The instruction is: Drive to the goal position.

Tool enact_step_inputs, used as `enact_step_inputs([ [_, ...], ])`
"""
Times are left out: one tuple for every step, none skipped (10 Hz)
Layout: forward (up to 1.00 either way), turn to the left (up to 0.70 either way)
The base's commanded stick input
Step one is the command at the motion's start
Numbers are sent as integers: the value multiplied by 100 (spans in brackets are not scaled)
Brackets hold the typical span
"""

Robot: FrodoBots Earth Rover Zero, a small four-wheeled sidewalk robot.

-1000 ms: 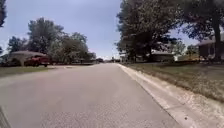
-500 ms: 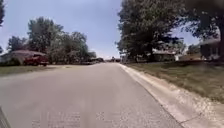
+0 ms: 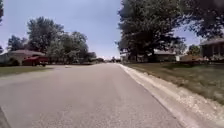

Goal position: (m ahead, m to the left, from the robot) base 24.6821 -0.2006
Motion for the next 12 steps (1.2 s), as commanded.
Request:
enact_step_inputs([
  [70,0],
  [70,0],
  [70,0],
  [70,0],
  [70,0],
  [70,0],
  [70,0],
  [70,0],
  [70,0],
  [70,0],
  [70,0],
  [70,0],
])
